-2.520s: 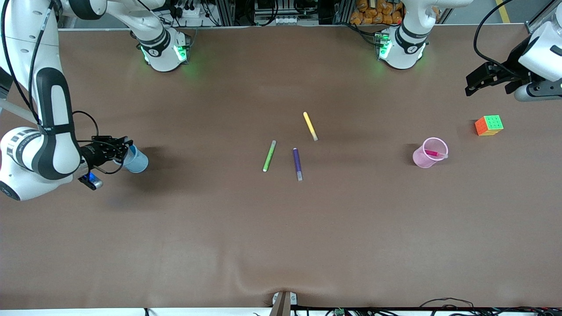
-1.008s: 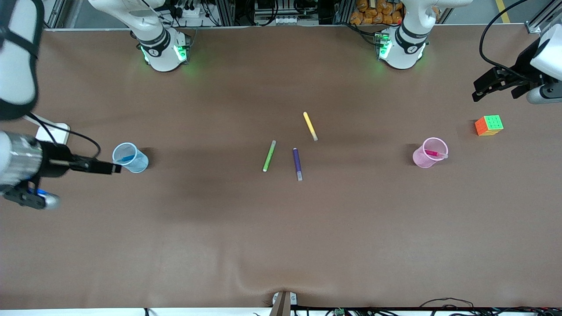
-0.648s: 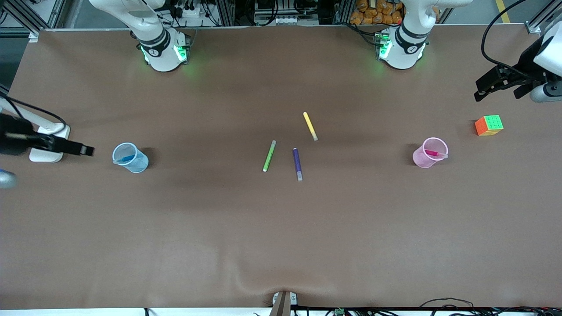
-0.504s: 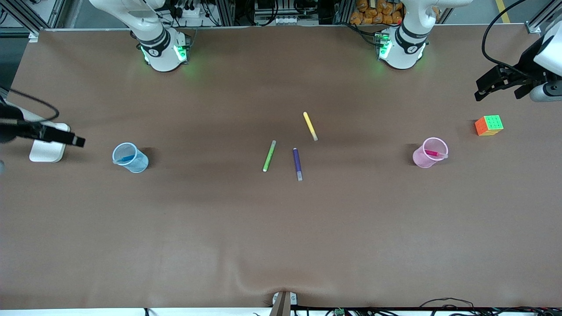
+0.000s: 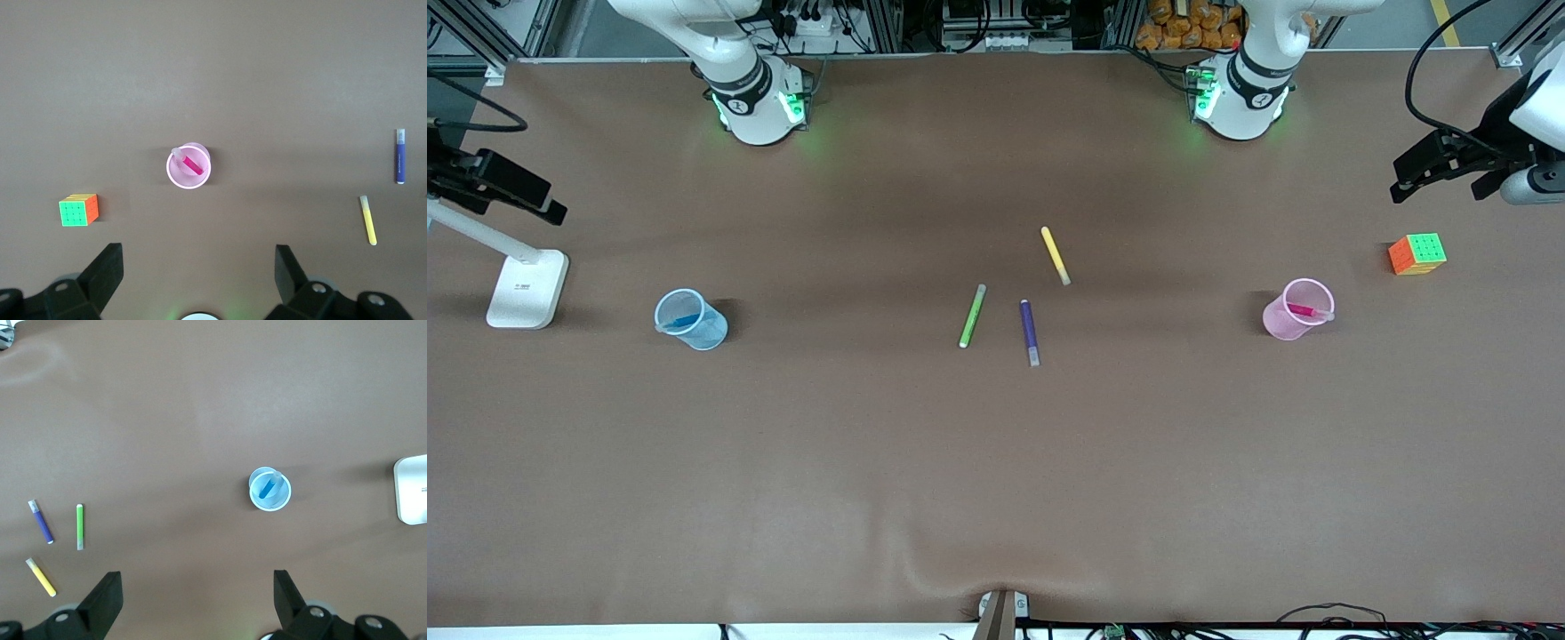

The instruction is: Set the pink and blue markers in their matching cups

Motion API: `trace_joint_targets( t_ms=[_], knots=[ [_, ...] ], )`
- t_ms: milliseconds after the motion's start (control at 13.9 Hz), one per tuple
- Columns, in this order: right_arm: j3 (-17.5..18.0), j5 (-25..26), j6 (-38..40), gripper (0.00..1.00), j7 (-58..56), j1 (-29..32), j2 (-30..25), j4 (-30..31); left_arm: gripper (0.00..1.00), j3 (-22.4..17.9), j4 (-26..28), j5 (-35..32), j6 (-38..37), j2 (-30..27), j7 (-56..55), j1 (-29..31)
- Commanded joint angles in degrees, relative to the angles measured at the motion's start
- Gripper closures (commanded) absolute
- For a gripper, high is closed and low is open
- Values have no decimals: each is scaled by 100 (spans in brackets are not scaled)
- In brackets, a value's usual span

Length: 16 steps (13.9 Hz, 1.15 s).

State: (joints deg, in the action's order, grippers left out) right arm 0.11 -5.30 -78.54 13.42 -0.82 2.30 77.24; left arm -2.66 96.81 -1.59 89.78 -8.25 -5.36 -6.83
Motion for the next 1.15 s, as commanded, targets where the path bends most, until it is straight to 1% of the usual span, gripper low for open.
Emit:
trace_joint_targets(
  t_ms=[0,288,504,864,1080],
  knots=[
    [15,82,-364,0,-41,100,-599,942,0,11,-92,-25,-57,-36,123,41],
    [24,73,-372,0,-146,205,-564,890,0,11,-277,-52,-92,52,53,24],
    [41,161,-346,0,-760,188,-441,688,0,38,-303,-87,-180,60,44,6],
    [-2,231,-311,0,-1367,196,-441,705,0,46,-303,-87,-223,78,44,24],
    [-99,231,-293,0,-1876,196,-441,723,0,46,-303,-78,-267,87,44,32]
  ],
)
